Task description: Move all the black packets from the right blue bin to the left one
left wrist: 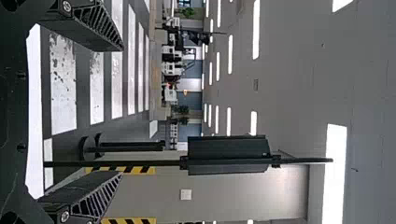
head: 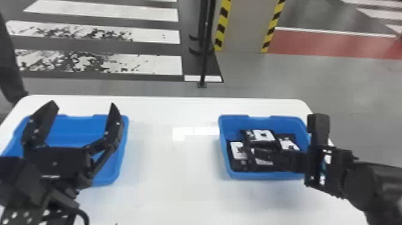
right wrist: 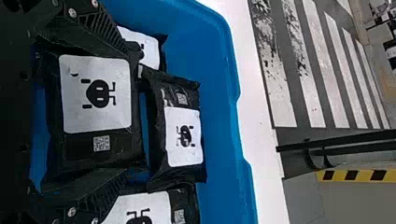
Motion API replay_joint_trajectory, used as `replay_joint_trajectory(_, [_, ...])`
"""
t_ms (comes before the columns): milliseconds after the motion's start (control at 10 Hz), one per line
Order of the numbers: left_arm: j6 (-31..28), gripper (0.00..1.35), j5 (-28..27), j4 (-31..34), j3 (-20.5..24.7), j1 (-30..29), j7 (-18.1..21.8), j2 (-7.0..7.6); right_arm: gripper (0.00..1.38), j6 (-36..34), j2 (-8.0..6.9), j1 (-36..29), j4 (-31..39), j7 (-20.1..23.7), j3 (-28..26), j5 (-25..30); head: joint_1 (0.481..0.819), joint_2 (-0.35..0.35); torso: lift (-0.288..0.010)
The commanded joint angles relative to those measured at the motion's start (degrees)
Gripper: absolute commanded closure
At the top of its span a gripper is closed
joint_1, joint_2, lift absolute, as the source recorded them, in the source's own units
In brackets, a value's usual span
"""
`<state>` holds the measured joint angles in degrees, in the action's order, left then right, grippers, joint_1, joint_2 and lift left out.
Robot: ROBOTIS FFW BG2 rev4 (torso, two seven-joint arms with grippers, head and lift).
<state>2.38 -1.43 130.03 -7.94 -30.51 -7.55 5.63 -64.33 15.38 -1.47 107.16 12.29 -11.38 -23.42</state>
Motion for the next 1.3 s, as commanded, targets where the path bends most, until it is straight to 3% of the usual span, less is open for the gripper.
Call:
replay_joint_trajectory(0, [0.2,0.09,0.1,-0.2,0.1,0.0,0.0,0.0,0.14,-2.2,0.01,0.1,-0.1,-0.4,0.5,-1.1,0.695,-0.136,-0.14])
replay_joint_trajectory(400, [0.4,0.1,-0.1,-0.7,0.1,0.3,0.3,0.09,0.19,-3.9,0.18,1.2,-1.1,-2.7,1.0,0.6,0.695,-0.132,-0.14])
replay_joint_trajectory(500, [0.7,0.1,-0.1,-0.7,0.1,0.3,0.3,0.09,0.35,-3.9,0.27,2.2,-3.4,-2.7,1.1,-0.2,0.695,-0.138,-0.14])
replay_joint_trajectory(800, [1.3,0.1,0.1,-1.0,0.2,0.1,0.5,0.09,1.11,-1.6,0.53,2.9,-5.3,-2.7,2.8,-2.9,0.695,-0.134,-0.14])
replay_joint_trajectory(1200, [2.3,0.1,0.4,-1.2,0.1,0.1,0.7,0.09,1.12,6.0,0.09,-2.3,3.9,-2.0,2.8,-9.5,0.695,-0.086,-0.14])
